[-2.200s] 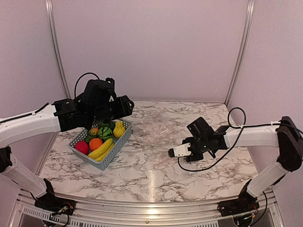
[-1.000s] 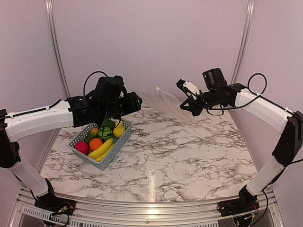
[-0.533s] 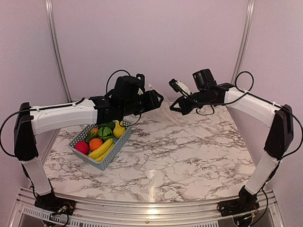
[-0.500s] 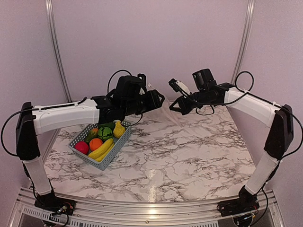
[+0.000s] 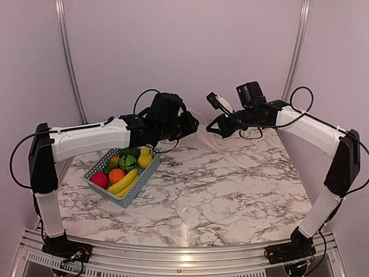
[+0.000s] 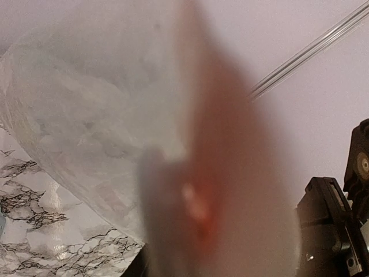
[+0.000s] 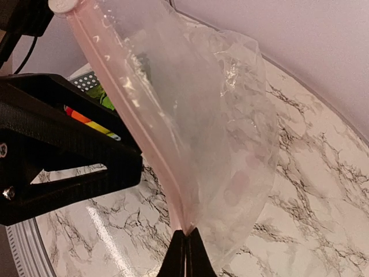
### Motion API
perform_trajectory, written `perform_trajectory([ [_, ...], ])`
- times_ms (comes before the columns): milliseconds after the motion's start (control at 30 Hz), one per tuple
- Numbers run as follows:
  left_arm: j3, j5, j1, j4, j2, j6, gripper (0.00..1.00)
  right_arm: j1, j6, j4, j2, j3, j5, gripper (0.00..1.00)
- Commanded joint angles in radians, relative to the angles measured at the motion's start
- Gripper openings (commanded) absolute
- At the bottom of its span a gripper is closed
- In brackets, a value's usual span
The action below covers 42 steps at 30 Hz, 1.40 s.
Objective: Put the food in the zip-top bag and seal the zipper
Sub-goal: Open the zipper food storage bag at the center of the board.
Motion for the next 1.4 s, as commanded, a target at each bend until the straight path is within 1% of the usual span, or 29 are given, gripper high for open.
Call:
perform_trajectory([
  [0, -0.058, 0.041, -0.002, 0.014, -0.043, 0.017, 0.4, -0.007, 0.018, 0.035, -0.039, 0.0, 0.036, 0.0],
  [67, -0.117, 0.033, -0.002, 0.047, -0.096, 0.023, 0.4, -0.013, 0.021, 0.037, -0.041, 0.004, 0.035, 0.0],
  [133, -0.175, -0.009, -0.002, 0.051, -0.135, 0.004, 0.4, -0.012, 0.02, 0.037, -0.043, 0.002, 0.019, 0.0],
  [200, -0.198, -0.027, 0.003, 0.076, -0.143, -0.014, 0.4, -0.01, 0.021, 0.037, -0.047, -0.001, 0.008, 0.0],
  [300, -0.153, -0.017, 0.008, 0.069, -0.103, -0.019, 0.4, 0.007, 0.022, 0.045, -0.055, -0.008, 0.052, 0.0],
  [533, -0.003, 0.002, 0.009, 0.062, -0.007, -0.035, 0.4, 0.031, 0.015, 0.039, -0.055, -0.001, 0.038, 0.0],
  [667, 0.064, -0.04, 0.011, -0.033, 0.029, -0.062, 0.4, 0.042, 0.014, 0.041, -0.063, 0.002, 0.028, 0.0],
  [733, 0.09, -0.053, 0.014, -0.085, 0.048, -0.083, 0.36, 0.042, 0.02, 0.043, -0.067, 0.002, 0.03, 0.0],
  [800, 0.092, -0.059, 0.015, -0.093, 0.052, -0.088, 0.33, 0.041, 0.027, 0.046, -0.071, 0.001, 0.042, 0.0],
  [900, 0.094, -0.072, 0.014, -0.108, 0.055, -0.092, 0.26, 0.042, 0.045, 0.048, -0.077, 0.001, 0.068, 0.0],
  [1000, 0.102, -0.098, 0.015, -0.135, 0.064, -0.099, 0.17, 0.041, 0.05, 0.05, -0.081, 0.006, 0.074, 0.0],
  [1067, 0.113, -0.095, 0.017, -0.139, 0.071, -0.098, 0.08, 0.041, 0.046, 0.049, -0.08, 0.011, 0.089, 0.0],
  [1133, 0.125, -0.081, 0.014, -0.123, 0.073, -0.079, 0.0, 0.042, 0.047, 0.048, -0.073, 0.015, 0.134, 0.0],
  [1167, 0.128, -0.075, 0.011, -0.112, 0.074, -0.069, 0.0, 0.042, 0.046, 0.048, -0.065, 0.02, 0.15, 0.02],
  [1200, 0.129, -0.072, 0.009, -0.103, 0.071, -0.059, 0.0, 0.041, 0.042, 0.047, -0.058, 0.025, 0.16, 0.11],
  [1233, 0.128, -0.07, 0.006, -0.092, 0.066, -0.05, 0.0, 0.043, 0.041, 0.047, -0.05, 0.033, 0.164, 0.24],
  [1267, 0.125, -0.068, 0.003, -0.079, 0.061, -0.04, 0.0, 0.044, 0.039, 0.046, -0.043, 0.042, 0.167, 0.32],
  [1333, 0.124, -0.063, -0.002, -0.059, 0.052, -0.015, 0.0, 0.059, 0.024, 0.048, -0.03, 0.06, 0.189, 0.44],
  [1367, 0.124, -0.061, -0.007, -0.05, 0.047, -0.002, 0.0, 0.067, 0.013, 0.051, -0.024, 0.068, 0.207, 0.47],
])
